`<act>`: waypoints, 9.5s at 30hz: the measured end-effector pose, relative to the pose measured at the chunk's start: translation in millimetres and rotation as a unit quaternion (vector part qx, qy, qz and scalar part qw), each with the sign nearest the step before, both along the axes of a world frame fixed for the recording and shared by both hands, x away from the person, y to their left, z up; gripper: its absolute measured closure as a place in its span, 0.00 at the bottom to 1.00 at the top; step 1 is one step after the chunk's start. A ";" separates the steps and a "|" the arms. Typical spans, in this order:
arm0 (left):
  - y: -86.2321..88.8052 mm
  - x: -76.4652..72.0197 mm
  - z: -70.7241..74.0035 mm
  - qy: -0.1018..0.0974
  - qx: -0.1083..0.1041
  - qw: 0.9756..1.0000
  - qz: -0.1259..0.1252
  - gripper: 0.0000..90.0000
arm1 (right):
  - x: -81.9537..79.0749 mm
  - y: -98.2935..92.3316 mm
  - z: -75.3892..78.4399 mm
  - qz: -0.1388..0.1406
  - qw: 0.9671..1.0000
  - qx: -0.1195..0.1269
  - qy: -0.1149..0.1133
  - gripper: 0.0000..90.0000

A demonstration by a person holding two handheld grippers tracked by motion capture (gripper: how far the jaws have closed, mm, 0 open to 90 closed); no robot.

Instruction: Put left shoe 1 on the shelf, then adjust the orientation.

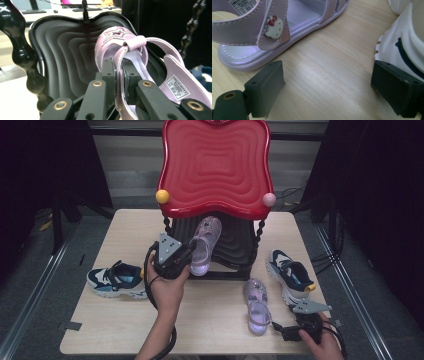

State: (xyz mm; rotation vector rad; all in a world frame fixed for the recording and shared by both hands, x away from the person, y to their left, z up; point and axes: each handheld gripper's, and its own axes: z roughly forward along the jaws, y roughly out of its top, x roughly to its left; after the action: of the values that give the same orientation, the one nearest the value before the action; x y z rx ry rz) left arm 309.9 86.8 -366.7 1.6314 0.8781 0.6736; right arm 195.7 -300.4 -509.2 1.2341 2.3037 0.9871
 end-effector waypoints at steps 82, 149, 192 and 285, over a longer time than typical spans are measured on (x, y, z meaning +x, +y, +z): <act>-50.9 60.8 -42.4 -0.054 -0.034 0.984 0.168 0.89 | 1.3 -0.3 0.0 0.005 1.000 -0.001 -0.001 0.12; -14.2 22.4 -21.0 0.032 0.037 0.998 0.035 0.61 | 1.1 -0.1 0.0 0.005 1.000 -0.001 0.000 0.12; 28.1 -12.7 -67.1 0.139 0.062 0.982 -0.113 0.33 | 1.2 0.0 0.0 0.005 1.000 -0.001 0.000 0.12; 24.6 -41.4 -140.7 0.183 0.191 0.939 -0.221 0.16 | 0.1 10.7 63.2 -0.029 0.997 0.056 -0.034 0.40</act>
State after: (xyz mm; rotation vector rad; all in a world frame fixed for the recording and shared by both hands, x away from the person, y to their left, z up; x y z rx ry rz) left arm 268.4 111.4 -507.4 2.2645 0.6182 0.2294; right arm 195.8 -289.7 -446.0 1.2830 2.1755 1.1341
